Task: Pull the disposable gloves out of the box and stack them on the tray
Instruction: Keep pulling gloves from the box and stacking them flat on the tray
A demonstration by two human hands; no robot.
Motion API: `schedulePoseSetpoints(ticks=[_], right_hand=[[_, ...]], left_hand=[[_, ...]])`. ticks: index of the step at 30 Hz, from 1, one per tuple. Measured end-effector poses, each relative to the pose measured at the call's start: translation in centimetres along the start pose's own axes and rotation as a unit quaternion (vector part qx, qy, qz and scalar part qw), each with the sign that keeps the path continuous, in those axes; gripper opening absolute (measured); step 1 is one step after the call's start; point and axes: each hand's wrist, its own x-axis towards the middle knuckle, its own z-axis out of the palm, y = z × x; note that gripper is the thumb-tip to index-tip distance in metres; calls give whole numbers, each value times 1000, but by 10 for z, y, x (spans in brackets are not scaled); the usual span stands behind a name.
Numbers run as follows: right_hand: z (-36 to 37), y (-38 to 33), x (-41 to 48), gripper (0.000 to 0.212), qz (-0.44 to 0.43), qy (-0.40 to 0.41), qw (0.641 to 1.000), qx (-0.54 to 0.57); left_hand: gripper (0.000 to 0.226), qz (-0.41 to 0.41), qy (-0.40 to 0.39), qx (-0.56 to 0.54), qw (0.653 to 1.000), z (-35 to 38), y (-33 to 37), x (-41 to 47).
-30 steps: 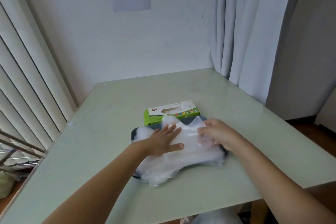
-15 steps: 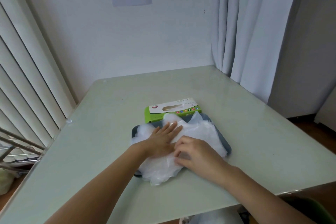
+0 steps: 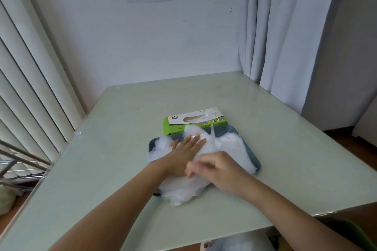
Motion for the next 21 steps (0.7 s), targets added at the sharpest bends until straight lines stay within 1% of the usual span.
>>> schedulePoseSetpoints(ticks=[2, 4, 6, 7, 9, 11, 13, 17, 21], right_hand=[[1, -4, 15, 24, 21, 49, 998, -37], [6, -1, 31, 41, 81, 49, 992, -88], [10, 10, 41, 56, 156, 42, 980, -116], [10, 17, 43, 58, 190, 42, 970, -146], [5, 30, 38, 59, 251, 35, 933, -256], [-4, 40, 29, 60, 264, 38, 891, -367], [-13, 45, 21, 65, 249, 43, 868, -428], [-38, 43, 12, 90, 272, -10, 848, -454], [-51, 39, 8, 98, 292, -59, 836, -461]], left_hand=[[78, 5, -4, -1, 1000, -4, -1, -6], [83, 6, -5, -4, 1000, -5, -3, -6], [87, 10, -6, 3, 1000, 0, -4, 0], [88, 5, -6, 0, 1000, 1, -4, 3], [90, 2, 4, -13, 1000, 6, -6, 7], [92, 6, 16, -13, 1000, 9, -8, 9], [96, 4, 18, -17, 1000, 11, -8, 10], [103, -5, 2, -25, 1000, 5, -6, 5], [103, -33, -46, -4, 998, -7, -7, -15]])
